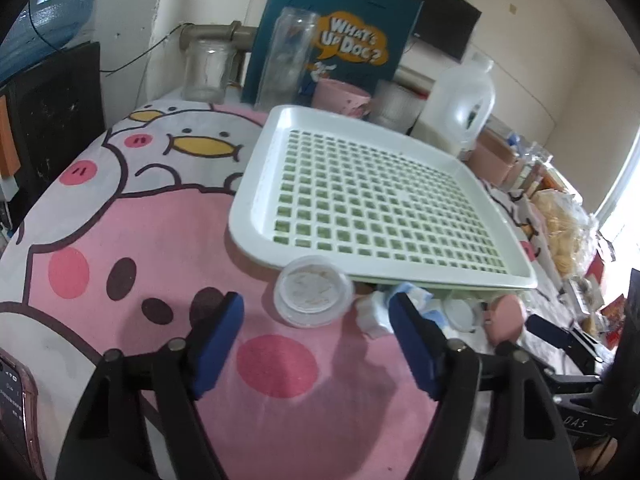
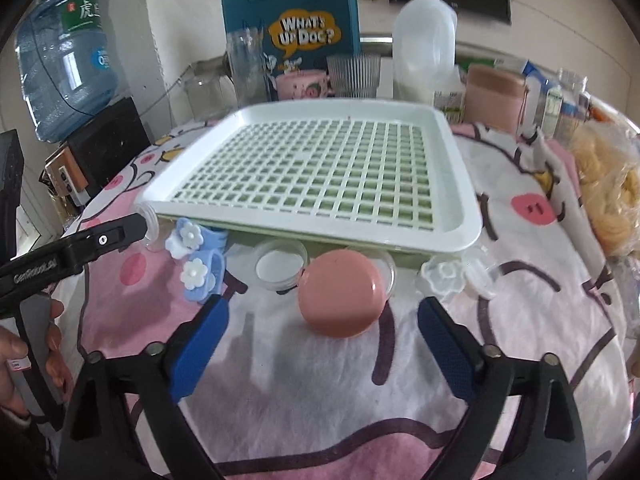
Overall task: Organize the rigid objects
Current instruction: 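Grasp a clear round container with the left tool while the right tool grasps the pink round lid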
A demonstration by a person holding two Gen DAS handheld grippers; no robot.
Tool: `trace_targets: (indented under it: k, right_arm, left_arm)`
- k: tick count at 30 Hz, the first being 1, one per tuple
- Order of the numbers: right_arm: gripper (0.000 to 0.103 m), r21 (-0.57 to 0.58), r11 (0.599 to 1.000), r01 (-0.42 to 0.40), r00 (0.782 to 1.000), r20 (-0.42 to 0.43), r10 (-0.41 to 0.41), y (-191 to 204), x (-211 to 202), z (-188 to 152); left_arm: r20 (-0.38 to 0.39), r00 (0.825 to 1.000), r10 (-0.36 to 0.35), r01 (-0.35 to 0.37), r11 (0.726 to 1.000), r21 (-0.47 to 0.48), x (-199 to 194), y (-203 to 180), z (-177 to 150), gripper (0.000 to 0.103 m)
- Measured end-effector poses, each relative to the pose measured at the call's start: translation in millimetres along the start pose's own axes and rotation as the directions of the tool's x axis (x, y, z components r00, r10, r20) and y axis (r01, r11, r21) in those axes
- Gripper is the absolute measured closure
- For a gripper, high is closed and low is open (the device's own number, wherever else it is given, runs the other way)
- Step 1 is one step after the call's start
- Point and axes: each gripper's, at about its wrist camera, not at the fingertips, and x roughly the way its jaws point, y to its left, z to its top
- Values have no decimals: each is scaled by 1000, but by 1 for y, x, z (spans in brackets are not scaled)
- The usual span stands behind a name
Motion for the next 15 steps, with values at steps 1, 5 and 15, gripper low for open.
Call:
trace_targets:
  k: [1, 5, 15]
  right_arm:
    - [19, 6, 1000, 5, 1000, -5, -5, -1, 2, 0]
    - [25, 7, 1000, 21, 1000, -12, -21, -1, 6, 2]
    - [38, 16, 997, 72, 997, -22, -72, -4, 12, 8]
  left_arm:
    - [-2, 1000, 18, -17, 1000, 13, 1, -1, -1, 30]
    - [-18, 999, 49, -49, 999, 19, 8, -1, -1, 39]
    - [-22, 997, 75, -74, 997, 23, 11, -1, 4, 54]
